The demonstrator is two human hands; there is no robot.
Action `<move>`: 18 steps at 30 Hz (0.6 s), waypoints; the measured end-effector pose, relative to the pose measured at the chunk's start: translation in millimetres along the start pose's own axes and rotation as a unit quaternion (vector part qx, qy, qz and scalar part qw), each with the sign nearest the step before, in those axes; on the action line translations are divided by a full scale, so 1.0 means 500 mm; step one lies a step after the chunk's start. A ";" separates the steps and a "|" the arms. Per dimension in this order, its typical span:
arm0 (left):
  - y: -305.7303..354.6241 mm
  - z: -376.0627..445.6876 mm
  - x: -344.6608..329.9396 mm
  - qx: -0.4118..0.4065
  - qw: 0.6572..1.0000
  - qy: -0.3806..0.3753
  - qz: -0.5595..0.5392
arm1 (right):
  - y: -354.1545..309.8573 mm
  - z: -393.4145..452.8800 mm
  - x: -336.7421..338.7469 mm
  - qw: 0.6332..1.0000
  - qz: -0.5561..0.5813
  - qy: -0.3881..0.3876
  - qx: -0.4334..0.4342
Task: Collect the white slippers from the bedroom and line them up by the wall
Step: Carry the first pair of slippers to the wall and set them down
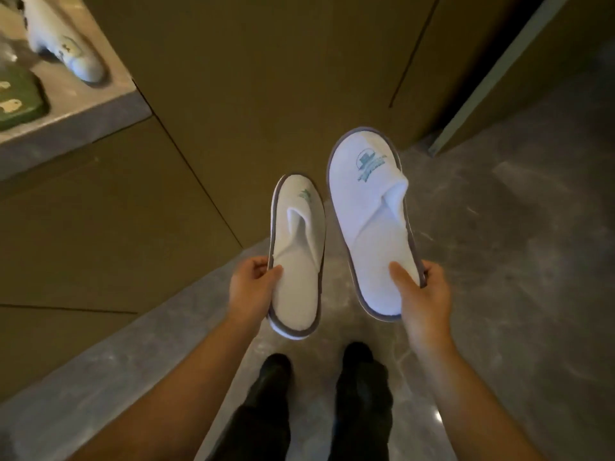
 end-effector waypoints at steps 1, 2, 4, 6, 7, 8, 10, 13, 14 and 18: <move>-0.018 0.022 -0.013 0.011 1.000 0.017 0.000 | 0.021 0.033 -0.014 1.000 -0.009 -0.015 -0.002; -0.040 0.042 -0.026 0.025 0.999 0.036 -0.006 | 0.044 0.064 -0.028 0.999 -0.019 -0.031 -0.005; -0.087 0.087 -0.056 0.051 0.996 0.068 -0.031 | 0.096 0.128 -0.058 0.997 -0.036 -0.067 -0.010; -0.143 0.137 -0.093 0.072 0.992 0.093 -0.045 | 0.162 0.187 -0.085 0.994 -0.056 -0.096 -0.016; -0.171 0.164 -0.113 0.078 0.990 0.104 -0.047 | 0.197 0.215 -0.099 0.992 -0.062 -0.106 -0.016; -0.202 0.194 -0.135 0.080 0.989 0.113 -0.052 | 0.235 0.245 -0.112 0.991 -0.066 -0.112 -0.014; -0.279 0.260 -0.185 0.087 0.987 0.121 -0.061 | 0.321 0.299 -0.141 0.991 -0.068 -0.117 -0.010; -0.411 0.365 -0.257 0.100 0.985 0.120 -0.075 | 0.454 0.370 -0.187 0.992 -0.069 -0.108 -0.001; -0.460 0.399 -0.281 0.100 0.986 0.113 -0.073 | 0.502 0.394 -0.204 0.993 -0.066 -0.103 0.002; -0.663 0.518 -0.358 0.087 0.991 0.096 -0.045 | 0.697 0.473 -0.278 0.993 -0.075 -0.094 -0.007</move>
Point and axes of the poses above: each hand's wrist, its own z-axis towards the middle knuckle, its own x-axis out of the back of the hand, y = z × x, the point moved 4 cm from there along z, towards the middle knuckle, and after that the axes turned 3 degrees about z, right-handed, at the moved point
